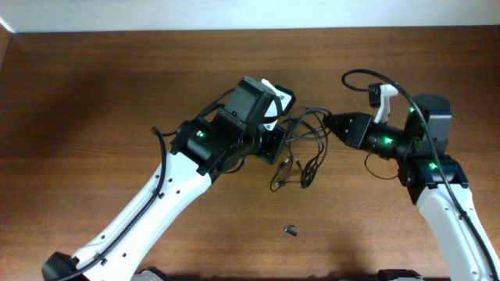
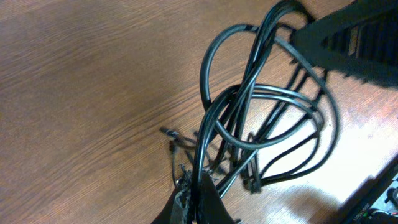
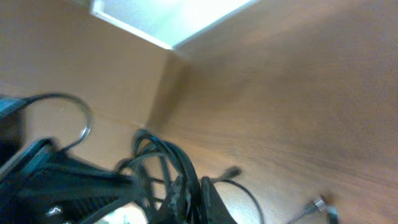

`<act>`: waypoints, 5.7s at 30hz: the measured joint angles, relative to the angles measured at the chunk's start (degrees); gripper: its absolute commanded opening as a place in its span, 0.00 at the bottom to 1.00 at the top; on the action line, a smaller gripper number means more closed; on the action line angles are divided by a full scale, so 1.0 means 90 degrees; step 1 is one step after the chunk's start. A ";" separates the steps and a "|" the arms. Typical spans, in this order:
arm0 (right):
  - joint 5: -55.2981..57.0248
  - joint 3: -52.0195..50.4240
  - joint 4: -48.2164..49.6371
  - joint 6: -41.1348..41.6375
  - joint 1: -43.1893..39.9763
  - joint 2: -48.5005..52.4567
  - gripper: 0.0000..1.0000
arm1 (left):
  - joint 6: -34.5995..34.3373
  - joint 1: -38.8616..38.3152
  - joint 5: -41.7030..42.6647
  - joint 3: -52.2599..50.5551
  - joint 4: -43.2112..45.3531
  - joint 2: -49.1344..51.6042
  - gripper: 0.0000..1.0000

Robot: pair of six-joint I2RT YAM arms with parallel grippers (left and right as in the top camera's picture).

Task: Untangle cables

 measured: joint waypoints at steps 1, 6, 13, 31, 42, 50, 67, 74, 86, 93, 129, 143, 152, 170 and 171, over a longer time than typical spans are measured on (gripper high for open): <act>0.0253 0.0002 -0.0236 0.0070 0.0022 -0.0012 0.04 | 0.0000 -0.0017 0.0005 0.0000 0.0061 0.0000 0.00; 0.1081 0.0017 -0.0991 0.0192 0.0075 -0.0044 0.33 | 0.0005 -0.0073 0.0073 -0.0022 0.0165 0.0056 0.00; 0.2200 0.0015 -0.0874 -0.0913 -0.0160 -0.0032 0.87 | 0.1010 0.0063 -0.0459 -0.0049 -0.0299 0.0039 0.00; -0.1610 0.0022 -0.0872 -0.6606 0.0556 -0.0032 0.64 | 0.1095 0.0063 0.0491 -0.0056 -0.0328 0.0039 0.00; -0.0588 0.0022 -0.0872 -0.6652 0.0690 -0.0032 0.56 | 0.0512 0.0216 0.0940 -0.0053 -0.0675 0.0039 0.00; -0.0257 0.0019 -0.0916 -0.6560 0.0690 -0.0032 0.15 | 0.0211 0.0559 0.1778 0.0049 -0.0699 0.0039 0.00; -0.0216 0.0019 -0.0053 -0.5042 0.0690 -0.0032 0.04 | 0.0189 0.0561 0.1445 0.0051 -0.0680 0.0039 0.00; -0.0216 0.0019 0.0580 -0.3179 0.0675 -0.0032 0.04 | 0.0187 0.0566 0.1090 0.0087 -0.0682 0.0039 0.00; 0.0935 0.0024 -0.1217 -0.0381 -0.0085 -0.0034 0.04 | 0.0165 0.0464 0.1076 0.0085 -0.0823 0.0041 0.00; 0.1438 0.0034 -0.1817 0.0007 -0.0080 -0.0041 0.05 | 0.0165 0.0413 0.1192 0.0085 -0.0794 0.0056 0.00; -0.1732 0.0034 -0.1729 -1.0431 0.0231 -0.0032 0.83 | 0.2514 0.0527 0.1175 0.0083 -0.0860 0.0049 0.00; -0.1166 0.0034 -0.1877 -1.0649 0.0403 -0.0032 0.61 | 0.2365 0.0199 0.1668 0.0134 -0.0551 0.0049 0.00; -0.0882 0.0032 -0.0974 -0.9889 0.0403 -0.0032 0.68 | 0.1411 0.0199 0.1710 0.0430 -0.0610 0.0046 0.00; -0.0882 0.0032 -0.0420 -0.9649 0.0403 -0.0032 0.72 | 0.0136 0.0845 0.2875 0.0765 -0.0709 0.0046 0.00; -0.0879 0.0032 -0.0321 -0.9651 0.0403 -0.0032 0.72 | 0.0141 0.0845 0.2902 0.0765 -0.0726 0.0046 0.00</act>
